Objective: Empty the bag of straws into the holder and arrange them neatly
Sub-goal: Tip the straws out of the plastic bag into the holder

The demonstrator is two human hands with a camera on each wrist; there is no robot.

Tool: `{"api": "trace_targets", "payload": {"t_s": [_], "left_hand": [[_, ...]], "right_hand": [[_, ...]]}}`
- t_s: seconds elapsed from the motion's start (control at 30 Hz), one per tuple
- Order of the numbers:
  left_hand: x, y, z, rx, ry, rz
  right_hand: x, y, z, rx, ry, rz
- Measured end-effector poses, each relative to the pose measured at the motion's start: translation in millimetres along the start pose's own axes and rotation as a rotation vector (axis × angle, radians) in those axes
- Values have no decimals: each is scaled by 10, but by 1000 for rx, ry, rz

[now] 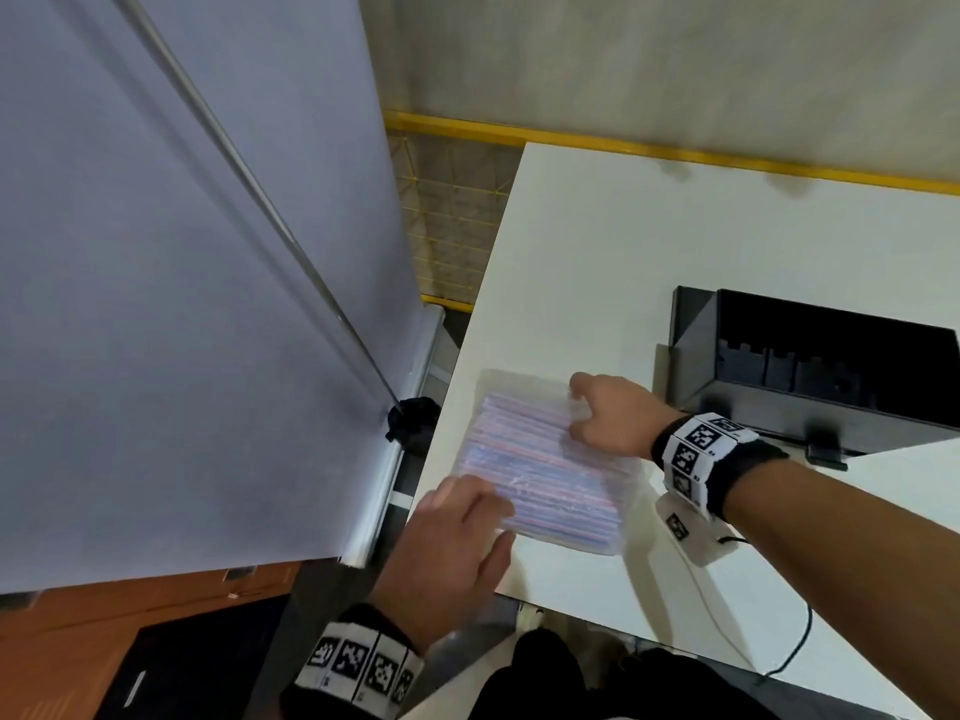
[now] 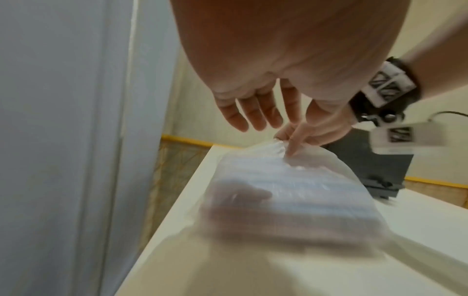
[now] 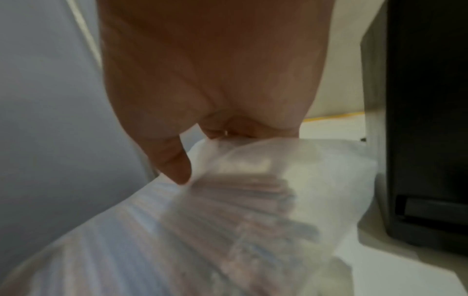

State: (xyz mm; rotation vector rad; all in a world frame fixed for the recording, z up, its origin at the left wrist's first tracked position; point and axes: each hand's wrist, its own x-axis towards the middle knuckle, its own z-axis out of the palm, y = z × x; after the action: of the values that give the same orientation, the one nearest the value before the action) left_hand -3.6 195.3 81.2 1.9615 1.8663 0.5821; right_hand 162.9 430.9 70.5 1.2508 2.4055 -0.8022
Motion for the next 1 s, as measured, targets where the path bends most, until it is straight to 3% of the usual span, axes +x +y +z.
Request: {"api": "trace_targets", "payload": {"t_s": [0.1, 0.2, 0.3, 0.37, 0.47, 0.57, 0.7, 0.87, 1.0], "left_hand": [[565, 173, -165, 171, 108, 21], [986, 407, -188, 279, 11, 101], [1148, 616, -149, 295, -164, 157], [1142, 778, -78, 271, -169, 231], [1095, 985, 18, 322, -157, 314], [1153, 1244, 106, 289, -187, 252], [1365, 1663, 232, 188, -140, 239], [1466, 1869, 178, 102, 7, 170], [1556, 2033, 198, 28, 247, 94]], "right_hand": [[-443, -72, -84, -8, 115, -290], [-904, -95, -166, -19, 249, -502], [-1177, 118, -292, 5, 301, -430], [-1332, 349, -357, -35, 212, -340], [-1505, 639, -401, -135, 76, -324], [-1630, 803, -463, -83, 164, -365], [-1765, 944, -602, -6, 369, -453], [-2045, 1561, -823, 67, 441, -325], [-2185, 1962, -848, 655, 490, -167]]}}
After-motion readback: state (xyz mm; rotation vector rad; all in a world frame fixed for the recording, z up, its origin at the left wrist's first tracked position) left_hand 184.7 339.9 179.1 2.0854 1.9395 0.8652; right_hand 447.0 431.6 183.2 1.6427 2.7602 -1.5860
